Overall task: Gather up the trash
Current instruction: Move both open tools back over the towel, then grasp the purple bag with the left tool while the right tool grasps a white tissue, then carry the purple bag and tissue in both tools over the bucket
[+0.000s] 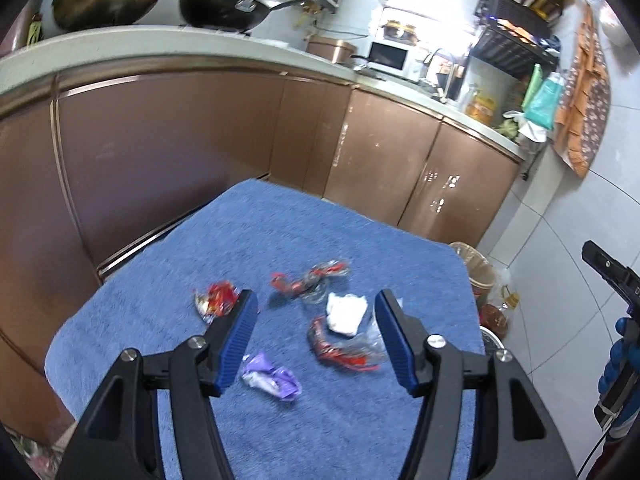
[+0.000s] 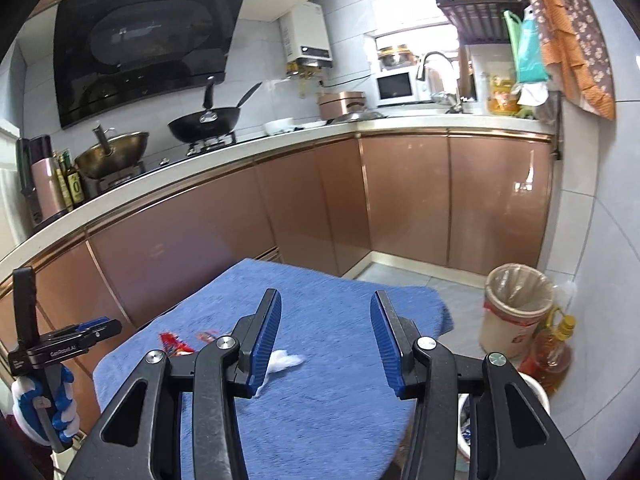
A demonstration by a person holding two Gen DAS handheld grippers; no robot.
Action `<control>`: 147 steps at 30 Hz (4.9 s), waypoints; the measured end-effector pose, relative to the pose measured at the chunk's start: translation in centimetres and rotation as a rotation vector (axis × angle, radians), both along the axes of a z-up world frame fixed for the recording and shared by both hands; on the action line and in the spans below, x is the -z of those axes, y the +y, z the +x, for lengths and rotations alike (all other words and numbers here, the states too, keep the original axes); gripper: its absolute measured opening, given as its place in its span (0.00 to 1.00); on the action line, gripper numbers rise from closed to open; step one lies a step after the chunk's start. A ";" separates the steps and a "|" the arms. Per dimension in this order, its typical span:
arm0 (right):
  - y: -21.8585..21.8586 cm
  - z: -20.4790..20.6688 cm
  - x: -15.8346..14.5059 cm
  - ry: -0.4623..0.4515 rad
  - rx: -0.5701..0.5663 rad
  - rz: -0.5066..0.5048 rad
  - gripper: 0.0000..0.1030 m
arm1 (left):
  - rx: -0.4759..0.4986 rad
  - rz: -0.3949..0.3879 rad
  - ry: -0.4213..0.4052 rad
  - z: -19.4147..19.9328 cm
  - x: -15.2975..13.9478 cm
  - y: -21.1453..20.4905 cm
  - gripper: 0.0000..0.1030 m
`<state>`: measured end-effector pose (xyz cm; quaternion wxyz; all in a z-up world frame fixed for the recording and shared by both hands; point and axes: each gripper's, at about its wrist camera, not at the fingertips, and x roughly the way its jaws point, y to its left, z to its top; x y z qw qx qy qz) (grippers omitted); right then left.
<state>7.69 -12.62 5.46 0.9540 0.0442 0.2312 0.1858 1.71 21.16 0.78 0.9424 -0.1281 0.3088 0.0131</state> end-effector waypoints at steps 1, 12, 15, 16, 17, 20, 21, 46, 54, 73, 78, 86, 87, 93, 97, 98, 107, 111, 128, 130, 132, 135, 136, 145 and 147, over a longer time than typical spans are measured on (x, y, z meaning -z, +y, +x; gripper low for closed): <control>0.3 0.2 0.2 0.006 -0.006 -0.001 0.45 | -0.004 -0.005 0.007 0.0 0.4 0.2 0.58; 3.7 2.5 4.0 0.102 -0.084 -0.019 0.45 | -0.050 -0.072 0.139 0.7 7.0 1.9 0.58; 4.7 3.4 5.4 0.135 -0.098 -0.026 0.45 | -0.062 -0.092 0.177 1.0 8.8 2.5 0.58; 5.1 3.8 6.0 0.148 -0.103 -0.027 0.45 | -0.068 -0.100 0.189 1.1 9.3 2.7 0.58; 5.4 4.2 6.5 0.160 -0.109 -0.028 0.45 | -0.075 -0.112 0.201 1.3 9.9 2.9 0.58; 6.3 5.2 7.5 0.187 -0.123 -0.031 0.45 | -0.083 -0.137 0.222 1.7 10.9 3.3 0.58; 6.6 5.6 7.8 0.193 -0.129 -0.036 0.45 | -0.084 -0.141 0.228 1.9 11.1 3.3 0.58; 19.9 13.5 15.8 0.437 -0.346 -0.140 0.44 | -0.028 -0.201 0.285 6.1 15.6 3.4 0.39; 23.0 15.5 18.2 0.530 -0.347 -0.210 0.43 | -0.005 -0.238 0.270 6.3 16.0 4.2 0.32; 25.9 16.4 21.1 0.611 -0.280 -0.310 0.05 | 0.054 -0.265 0.254 5.8 15.8 6.1 0.30; 25.3 15.9 20.1 0.574 -0.273 -0.255 0.04 | 0.059 -0.255 0.247 5.2 15.2 6.2 0.29; 23.9 14.4 17.1 0.484 -0.282 -0.191 0.04 | 0.057 -0.212 0.186 3.8 12.8 5.4 0.29; 23.7 14.1 16.7 0.472 -0.284 -0.185 0.04 | 0.056 -0.208 0.180 3.6 12.5 5.3 0.29; 22.0 12.6 13.4 0.401 -0.313 -0.129 0.04 | 0.069 -0.176 0.139 2.5 10.6 4.4 0.29; 20.5 11.0 11.5 0.361 -0.325 -0.097 0.04 | 0.084 -0.155 0.114 1.7 9.1 3.2 0.29; 20.2 10.7 11.1 0.353 -0.328 -0.090 0.04 | 0.086 -0.154 0.108 1.5 8.7 2.8 0.29; 15.6 8.1 8.5 0.299 -0.321 -0.030 0.04 | 0.127 -0.104 0.074 0.8 6.0 -1.0 0.29; 12.7 7.4 7.7 0.274 -0.300 0.000 0.04 | 0.146 -0.080 0.079 1.2 5.4 -3.0 0.29; -9.1 7.6 9.8 0.262 0.064 0.091 0.04 | 0.469 -0.062 0.142 12.4 3.0 -22.0 0.29; -12.2 8.2 11.0 0.283 0.124 0.094 0.04 | 0.516 -0.064 0.161 14.1 3.4 -25.3 0.29; -15.2 8.6 12.5 0.312 0.187 0.099 0.04 | 0.569 -0.069 0.190 16.0 4.0 -29.1 0.29; -19.9 9.5 15.4 0.367 0.270 0.114 0.04 | 0.628 -0.067 0.235 18.7 5.4 -34.5 0.29; -20.9 9.7 16.3 0.381 0.288 0.117 0.04 | 0.648 -0.064 0.252 19.7 6.1 -36.6 0.29; -27.9 13.5 24.9 0.531 0.391 0.142 0.05 | 0.701 -0.044 0.403 25.6 13.4 -47.5 0.30; -28.2 13.9 26.3 0.552 0.402 0.145 0.05 | 0.699 -0.040 0.424 26.3 14.8 -48.5 0.31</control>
